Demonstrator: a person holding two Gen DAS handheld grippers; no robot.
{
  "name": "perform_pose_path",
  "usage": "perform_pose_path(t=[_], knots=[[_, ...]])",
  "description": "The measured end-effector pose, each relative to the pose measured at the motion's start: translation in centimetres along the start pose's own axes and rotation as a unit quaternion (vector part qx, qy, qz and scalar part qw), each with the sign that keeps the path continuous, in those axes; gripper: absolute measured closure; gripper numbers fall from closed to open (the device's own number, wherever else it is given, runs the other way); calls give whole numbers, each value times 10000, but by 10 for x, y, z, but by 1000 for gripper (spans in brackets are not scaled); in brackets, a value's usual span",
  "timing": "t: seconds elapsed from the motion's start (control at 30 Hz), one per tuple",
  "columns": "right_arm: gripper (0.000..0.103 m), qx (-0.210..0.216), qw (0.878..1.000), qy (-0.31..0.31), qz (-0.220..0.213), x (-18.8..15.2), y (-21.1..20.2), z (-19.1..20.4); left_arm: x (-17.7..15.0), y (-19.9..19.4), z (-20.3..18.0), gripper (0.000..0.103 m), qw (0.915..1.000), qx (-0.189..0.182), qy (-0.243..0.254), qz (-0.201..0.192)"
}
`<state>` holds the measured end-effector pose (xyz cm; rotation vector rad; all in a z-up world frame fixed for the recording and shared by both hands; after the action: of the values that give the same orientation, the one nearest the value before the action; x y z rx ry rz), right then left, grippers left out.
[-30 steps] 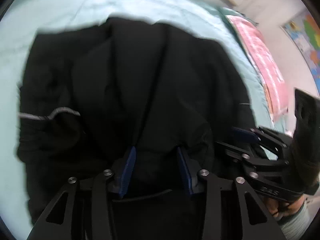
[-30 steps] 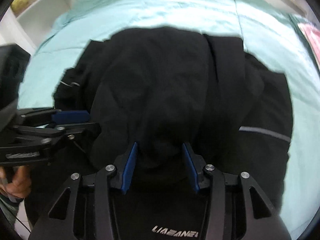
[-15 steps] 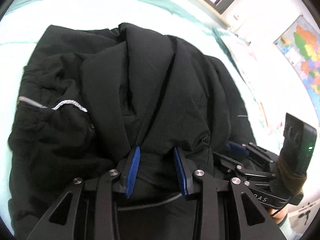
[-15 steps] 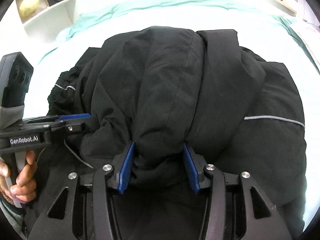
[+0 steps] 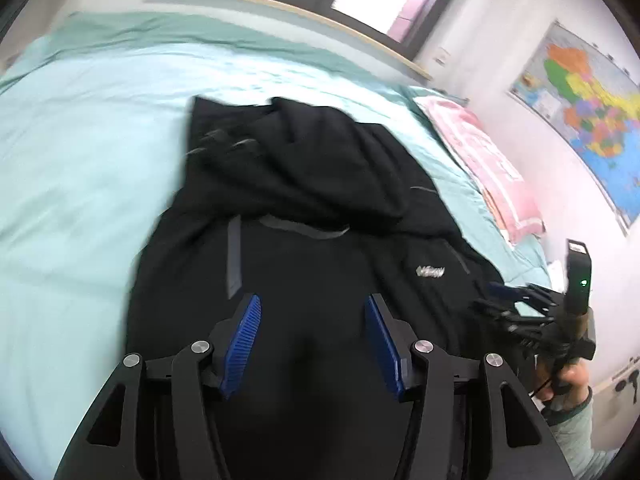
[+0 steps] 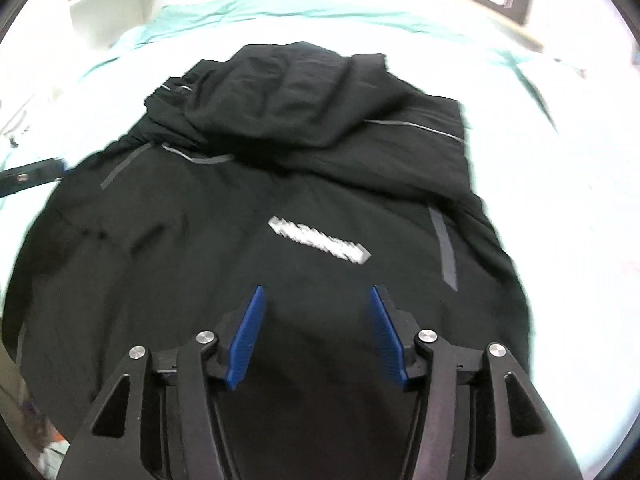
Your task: Fold large clothes
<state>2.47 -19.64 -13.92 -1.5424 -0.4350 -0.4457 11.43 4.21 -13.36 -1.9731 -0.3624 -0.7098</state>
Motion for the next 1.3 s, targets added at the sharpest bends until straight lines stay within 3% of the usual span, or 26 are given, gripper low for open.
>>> perform_pose_path(t=[0.1, 0.27, 0.47, 0.67, 0.97, 1.0, 1.03, 1.1, 1.2, 1.3], knots=[[46, -199, 9989, 431, -36, -25, -19, -23, -26, -25, 29, 47, 9994, 246, -239, -12], [46, -292, 9915, 1264, -124, -59, -42, -72, -64, -32, 64, 47, 9954, 719, -619, 125], [46, -558, 9811, 1844, -168, -82, -58, -119, -86, -28, 85, 47, 9923, 812, -915, 175], [46, -663, 9751, 2113, 128, -109, -45, -141, -91, -12, 82, 47, 9931, 380, -1031, 414], [46, 431, 9536, 2981, 48, -134, -24, -153, -93, 3, 73, 47, 9924, 348, -1041, 551], [47, 523, 9520, 3015, 51, -135, -22, -152, -93, 3, 72, 47, 9924, 349, -1039, 551], [56, 730, 9498, 3043, 56, -135, -20, -150, -92, 3, 68, 47, 9928, 305, -1021, 553], [62, 995, 9506, 2938, 75, -132, -21, -139, -90, -3, 57, 47, 9937, -25, -991, 524], [63, 1245, 9565, 2637, -40, -121, -35, -116, -82, -21, 31, 47, 9906, -900, -993, 274], [63, 1584, 9542, 2522, -276, -109, -48, -98, -77, -29, 21, 46, 9888, -1111, -992, 97]])
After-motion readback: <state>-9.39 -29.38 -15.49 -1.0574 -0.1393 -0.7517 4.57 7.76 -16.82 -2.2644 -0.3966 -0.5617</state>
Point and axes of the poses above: each gripper's, at about its wrist camera, not at the fingertips, and y roughly the way its jaws point, z to its left, x to its top, the point moved 6 cm from there along y, roughly the way its jaws point, and after that the axes turned 3 degrees about x, right-handed, at the moved point
